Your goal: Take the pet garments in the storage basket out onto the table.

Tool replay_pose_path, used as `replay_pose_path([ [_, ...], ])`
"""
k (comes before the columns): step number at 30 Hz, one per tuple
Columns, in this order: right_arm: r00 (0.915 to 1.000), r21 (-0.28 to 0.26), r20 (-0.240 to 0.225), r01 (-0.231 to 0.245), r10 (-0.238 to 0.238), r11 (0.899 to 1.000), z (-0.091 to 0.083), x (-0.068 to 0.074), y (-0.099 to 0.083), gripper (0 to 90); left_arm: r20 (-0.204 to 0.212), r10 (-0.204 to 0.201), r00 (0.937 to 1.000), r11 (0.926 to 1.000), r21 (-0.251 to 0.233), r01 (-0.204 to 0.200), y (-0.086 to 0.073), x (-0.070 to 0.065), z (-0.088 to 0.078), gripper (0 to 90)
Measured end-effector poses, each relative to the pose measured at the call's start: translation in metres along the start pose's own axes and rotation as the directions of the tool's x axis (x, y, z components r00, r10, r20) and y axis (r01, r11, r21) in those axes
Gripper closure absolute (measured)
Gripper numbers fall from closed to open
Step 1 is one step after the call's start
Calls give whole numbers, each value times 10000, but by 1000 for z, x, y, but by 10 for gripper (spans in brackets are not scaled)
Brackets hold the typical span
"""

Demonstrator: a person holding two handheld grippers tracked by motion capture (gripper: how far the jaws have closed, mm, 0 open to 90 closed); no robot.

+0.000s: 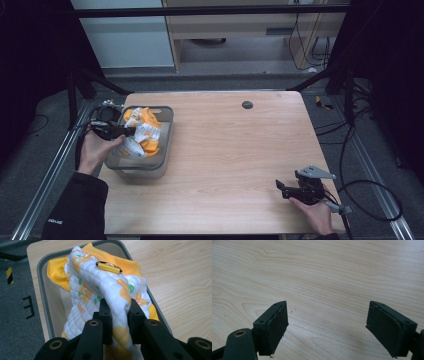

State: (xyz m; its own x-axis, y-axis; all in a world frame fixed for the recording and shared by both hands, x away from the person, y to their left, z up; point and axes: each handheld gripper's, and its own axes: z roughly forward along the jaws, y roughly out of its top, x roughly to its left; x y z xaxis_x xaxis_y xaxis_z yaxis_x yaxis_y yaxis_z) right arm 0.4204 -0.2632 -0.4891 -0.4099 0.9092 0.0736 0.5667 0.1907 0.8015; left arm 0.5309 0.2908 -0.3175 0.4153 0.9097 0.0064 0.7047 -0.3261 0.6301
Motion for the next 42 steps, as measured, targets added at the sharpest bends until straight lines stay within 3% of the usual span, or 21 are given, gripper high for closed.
replay_pose_path([
  [16, 10000, -57, 48, 73, -73, 10000, 0, 0, 0, 172, 171, 700, 9974, 9966, -453, -692, 7, -19, -28, 773],
  [29, 10000, -61, 38, 18, -17, 10000, -1, 0, 0, 172, 584, 1188, 9912, 9918, -539, -1157, 9, -36, -35, 772],
  [42, 9999, -160, 90, 84, -83, 9998, -2, 0, 1, 172, 1050, 2012, 9739, 9786, -662, -1950, 16, -66, -35, 772],
])
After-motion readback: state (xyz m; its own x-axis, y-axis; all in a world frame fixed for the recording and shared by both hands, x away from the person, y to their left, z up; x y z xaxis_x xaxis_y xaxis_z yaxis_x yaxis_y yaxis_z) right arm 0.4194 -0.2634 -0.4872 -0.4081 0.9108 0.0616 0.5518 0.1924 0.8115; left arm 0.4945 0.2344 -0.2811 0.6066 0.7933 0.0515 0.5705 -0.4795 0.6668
